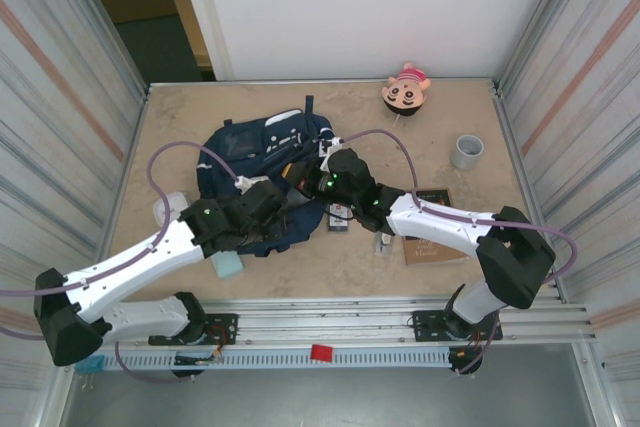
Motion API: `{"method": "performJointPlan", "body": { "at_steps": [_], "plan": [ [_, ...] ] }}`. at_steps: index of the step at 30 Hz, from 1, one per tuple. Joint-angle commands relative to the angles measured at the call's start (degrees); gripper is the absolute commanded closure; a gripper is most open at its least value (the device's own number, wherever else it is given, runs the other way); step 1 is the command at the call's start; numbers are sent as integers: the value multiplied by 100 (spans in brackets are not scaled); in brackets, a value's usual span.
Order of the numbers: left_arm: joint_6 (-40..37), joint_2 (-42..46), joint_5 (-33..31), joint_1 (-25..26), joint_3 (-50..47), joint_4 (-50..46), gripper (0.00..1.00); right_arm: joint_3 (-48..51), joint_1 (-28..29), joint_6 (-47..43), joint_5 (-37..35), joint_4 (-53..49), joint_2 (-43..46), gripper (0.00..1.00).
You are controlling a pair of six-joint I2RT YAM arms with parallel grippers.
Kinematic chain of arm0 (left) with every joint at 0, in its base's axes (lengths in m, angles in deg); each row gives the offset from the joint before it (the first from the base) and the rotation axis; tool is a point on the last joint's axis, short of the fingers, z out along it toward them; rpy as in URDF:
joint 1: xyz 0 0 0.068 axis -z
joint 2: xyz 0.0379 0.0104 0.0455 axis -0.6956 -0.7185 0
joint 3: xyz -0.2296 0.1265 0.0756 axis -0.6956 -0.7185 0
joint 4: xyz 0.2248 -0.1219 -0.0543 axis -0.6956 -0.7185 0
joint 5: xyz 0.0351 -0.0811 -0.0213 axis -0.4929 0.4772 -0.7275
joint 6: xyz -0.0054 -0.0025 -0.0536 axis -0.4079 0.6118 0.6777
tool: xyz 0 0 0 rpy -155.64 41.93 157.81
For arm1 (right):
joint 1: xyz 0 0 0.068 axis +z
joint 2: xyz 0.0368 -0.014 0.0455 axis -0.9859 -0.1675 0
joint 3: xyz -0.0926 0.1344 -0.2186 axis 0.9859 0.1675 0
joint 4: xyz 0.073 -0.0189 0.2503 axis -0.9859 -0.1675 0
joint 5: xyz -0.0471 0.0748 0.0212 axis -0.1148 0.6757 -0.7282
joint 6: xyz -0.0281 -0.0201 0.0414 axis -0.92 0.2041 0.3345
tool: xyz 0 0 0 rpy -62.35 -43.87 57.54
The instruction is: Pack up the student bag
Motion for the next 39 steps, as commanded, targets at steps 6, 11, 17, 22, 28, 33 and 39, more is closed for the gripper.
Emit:
{"method": "performJointPlan", "body": {
  "at_steps": [6,11,17,22,28,33,39],
  "plan": [
    [220,55,-479,32,-22,59,96,-379,77,-288,167,197,104,100],
    [-20,429,19,-15,-246,784,100,-214,-21,-649,353,103,85,100],
    [-408,864,1562,-676,-840,1603,100,57,-452,-998,1130,522,77,100],
    [-887,1033,1874,-1116,-801,930,100,-206,-760,-1522,1957,31,95,100],
    [-1744,945,1353,-1216,-509,-75,100,-590,-1290,-1716,2838,-577,41,100],
    [-2045,1027,1398,-1299,-553,-125,100,-914,-1709,-2094,3420,-1285,57,100],
    [-1997,1185,2266,-1357,-942,1043,100,-833,-1821,-1865,3219,-1507,186,82]
  ]
}}
